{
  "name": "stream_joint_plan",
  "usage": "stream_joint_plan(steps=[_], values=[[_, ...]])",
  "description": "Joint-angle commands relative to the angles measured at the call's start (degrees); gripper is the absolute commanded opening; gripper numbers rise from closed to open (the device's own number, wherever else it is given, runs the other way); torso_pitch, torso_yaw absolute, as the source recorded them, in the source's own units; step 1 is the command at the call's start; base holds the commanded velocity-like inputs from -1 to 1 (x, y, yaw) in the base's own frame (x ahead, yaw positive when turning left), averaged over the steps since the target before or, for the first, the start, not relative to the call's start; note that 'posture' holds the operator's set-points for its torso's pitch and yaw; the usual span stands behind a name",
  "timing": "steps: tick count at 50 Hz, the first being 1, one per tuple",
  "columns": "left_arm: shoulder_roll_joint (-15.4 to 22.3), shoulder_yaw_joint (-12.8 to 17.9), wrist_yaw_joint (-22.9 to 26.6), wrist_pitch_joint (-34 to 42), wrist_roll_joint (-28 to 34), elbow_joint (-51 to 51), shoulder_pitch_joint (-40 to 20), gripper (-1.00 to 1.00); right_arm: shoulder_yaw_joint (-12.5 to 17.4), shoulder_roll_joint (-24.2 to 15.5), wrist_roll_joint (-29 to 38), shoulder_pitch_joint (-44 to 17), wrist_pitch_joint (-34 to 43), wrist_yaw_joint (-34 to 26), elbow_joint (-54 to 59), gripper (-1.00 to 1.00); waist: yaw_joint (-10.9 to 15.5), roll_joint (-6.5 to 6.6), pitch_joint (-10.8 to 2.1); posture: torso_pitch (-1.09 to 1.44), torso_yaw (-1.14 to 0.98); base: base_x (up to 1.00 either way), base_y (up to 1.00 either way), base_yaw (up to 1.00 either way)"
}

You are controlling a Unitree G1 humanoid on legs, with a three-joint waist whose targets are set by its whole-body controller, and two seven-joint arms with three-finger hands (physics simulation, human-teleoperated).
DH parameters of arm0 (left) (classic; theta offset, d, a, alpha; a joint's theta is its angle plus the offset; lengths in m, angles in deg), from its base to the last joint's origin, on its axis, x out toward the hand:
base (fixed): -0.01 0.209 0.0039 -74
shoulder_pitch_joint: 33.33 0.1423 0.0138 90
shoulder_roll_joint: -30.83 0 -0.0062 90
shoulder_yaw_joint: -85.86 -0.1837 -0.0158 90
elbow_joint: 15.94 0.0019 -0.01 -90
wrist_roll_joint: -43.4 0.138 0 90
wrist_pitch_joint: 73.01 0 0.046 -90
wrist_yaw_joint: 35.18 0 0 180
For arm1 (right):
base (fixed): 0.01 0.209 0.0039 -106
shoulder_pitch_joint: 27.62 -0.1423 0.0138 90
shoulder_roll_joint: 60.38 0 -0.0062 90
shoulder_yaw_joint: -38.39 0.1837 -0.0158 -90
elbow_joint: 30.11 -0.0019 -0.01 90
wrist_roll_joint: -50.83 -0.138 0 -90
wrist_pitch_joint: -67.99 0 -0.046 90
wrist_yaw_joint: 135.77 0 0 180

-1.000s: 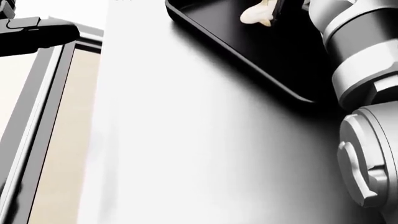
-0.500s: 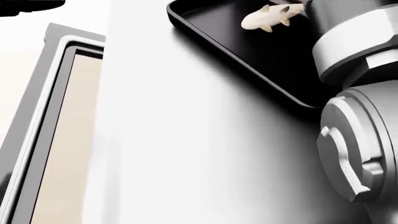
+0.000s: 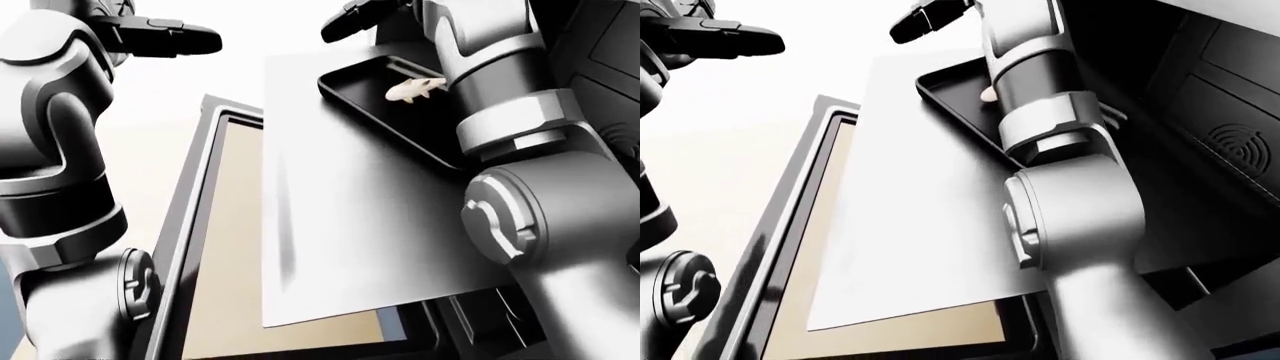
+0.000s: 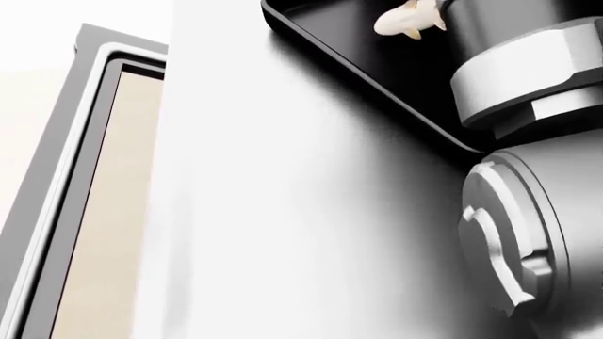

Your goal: Place the fish on the top rack of the oven.

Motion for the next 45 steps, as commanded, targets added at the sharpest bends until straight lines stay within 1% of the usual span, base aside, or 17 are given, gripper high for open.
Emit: stream_joint_plan(steps=[1, 4, 5, 6, 7, 14, 17, 20, 31, 40, 45], values=[[0.7, 0.6, 0.3, -2.1, 1.0, -1.4, -2.3, 1.00, 0.0, -0.4, -1.8, -2.4, -2.1, 1.1, -2.4, 1.00, 0.0, 0.25, -1.88, 0.00, 0.00, 0.00, 0.00, 0.00], [0.1, 0.8, 0.3, -2.4, 1.6, -1.9, -2.2, 1.00, -0.4, -0.4, -3.0, -2.4, -3.9, 2.3, -2.5, 1.00, 0.0, 0.19, -1.86, 0.00, 0.00, 0.00, 0.00, 0.00], [-0.6, 1.4, -0.1, -4.4, 1.7, -2.2, -1.8, 1.00, -0.8, -0.5, -3.0, -2.4, -4.6, 2.6, -2.8, 1.00, 0.0, 0.18, -1.86, 0.00, 0.00, 0.00, 0.00, 0.00], [-1.0, 1.6, -0.4, -4.2, 1.5, -2.4, -1.5, 1.00, -2.0, -0.6, -2.0, -1.9, -6.4, 3.0, -3.4, 1.00, 0.0, 0.14, -1.83, 0.00, 0.00, 0.00, 0.00, 0.00], [-1.1, 1.7, -0.7, -4.3, 1.4, -2.6, -1.5, 1.00, -1.7, -0.4, -2.4, -2.0, -5.9, 3.1, -3.4, 1.00, 0.0, 0.12, -1.80, 0.00, 0.00, 0.00, 0.00, 0.00], [-1.5, 2.3, -2.2, -6.1, 0.6, -3.1, -0.7, 1.00, -2.1, -0.3, -2.4, -1.4, -9.5, 4.3, -4.7, 1.00, 0.0, 0.10, -1.89, 0.00, 0.00, 0.00, 0.00, 0.00], [-1.5, 2.2, -2.7, -6.6, 0.2, -3.5, -0.3, 1.00, -2.0, -0.1, -2.7, -1.3, -9.8, 4.4, -5.5, 1.00, 0.0, 0.06, -1.93, 0.00, 0.00, 0.00, 0.00, 0.00], [-1.5, 2.5, -3.4, -7.3, -0.3, -3.4, -0.7, 1.00, -2.2, 0.0, -2.7, -1.0, -10.9, 4.8, -5.7, 1.00, -0.1, 0.06, -1.94, 0.00, 0.00, 0.00, 0.00, 0.00], [-0.8, 1.9, -4.4, -8.8, -1.3, -2.9, -2.2, 1.00, -2.4, -0.7, -1.5, -1.9, -14.2, 6.0, -6.5, 1.00, -0.1, 0.06, -1.77, 0.00, 0.00, 0.00, 0.00, 0.00], [-1.1, 1.6, -5.0, -12.3, -0.8, -3.3, -1.9, 1.00, -1.9, -1.7, -0.6, -2.2, -20.8, 9.6, -6.5, 1.00, -0.2, 0.00, -1.67, 0.00, 0.00, 0.00, 0.00, 0.00], [-1.1, 1.8, -5.3, -14.0, -1.2, -3.2, -2.2, 1.00, -1.8, -2.2, -0.4, -2.2, -22.8, 11.0, -6.2, 1.00, -0.2, -0.05, -1.60, 0.00, 0.00, 0.00, 0.00, 0.00]])
